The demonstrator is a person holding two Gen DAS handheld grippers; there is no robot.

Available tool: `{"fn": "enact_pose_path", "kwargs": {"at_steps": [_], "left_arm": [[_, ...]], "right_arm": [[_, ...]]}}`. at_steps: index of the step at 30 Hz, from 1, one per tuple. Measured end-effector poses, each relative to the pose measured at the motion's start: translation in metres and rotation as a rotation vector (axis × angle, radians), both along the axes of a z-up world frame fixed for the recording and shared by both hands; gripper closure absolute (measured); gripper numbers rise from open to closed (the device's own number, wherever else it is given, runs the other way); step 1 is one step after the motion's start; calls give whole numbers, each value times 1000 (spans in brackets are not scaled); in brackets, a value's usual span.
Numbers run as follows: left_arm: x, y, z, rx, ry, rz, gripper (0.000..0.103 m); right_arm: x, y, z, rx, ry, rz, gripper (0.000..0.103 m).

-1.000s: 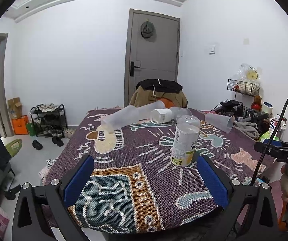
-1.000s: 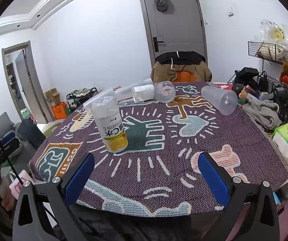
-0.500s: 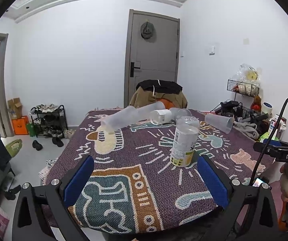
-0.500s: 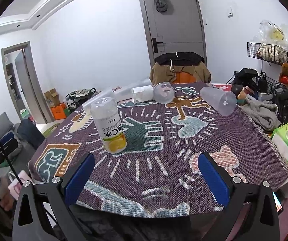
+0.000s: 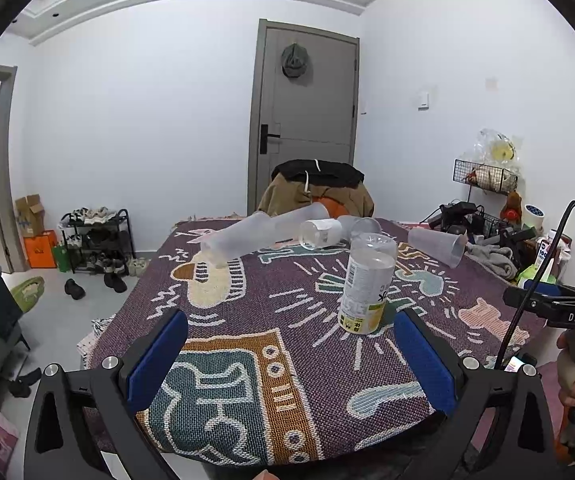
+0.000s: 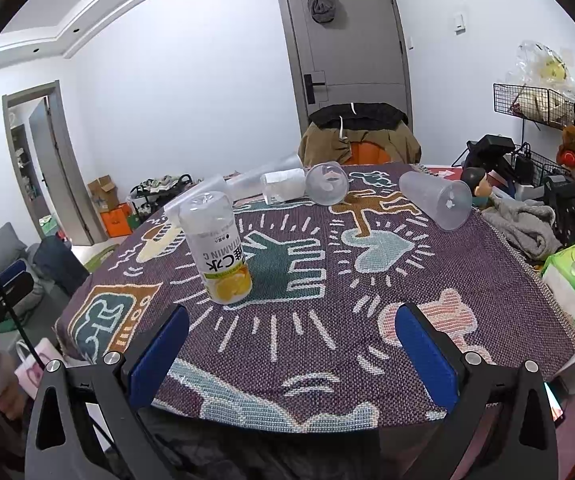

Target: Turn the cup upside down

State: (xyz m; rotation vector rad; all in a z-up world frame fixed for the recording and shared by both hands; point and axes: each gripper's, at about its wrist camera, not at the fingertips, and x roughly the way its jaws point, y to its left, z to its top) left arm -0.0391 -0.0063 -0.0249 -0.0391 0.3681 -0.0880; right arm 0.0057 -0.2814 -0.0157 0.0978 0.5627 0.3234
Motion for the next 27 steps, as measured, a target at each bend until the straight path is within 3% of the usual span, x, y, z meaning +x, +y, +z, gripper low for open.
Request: {"fn": "enact_pose_path", "kwargs": {"at_steps": [4,27], "left_arm": [[2,2,0,-27,14,-8,0],[0,0,2,-8,-2,4,0]], "right_arm": [[0,0,0,-1,-1,-1,0],[3,0,-4,-3,10,2,0]]}}
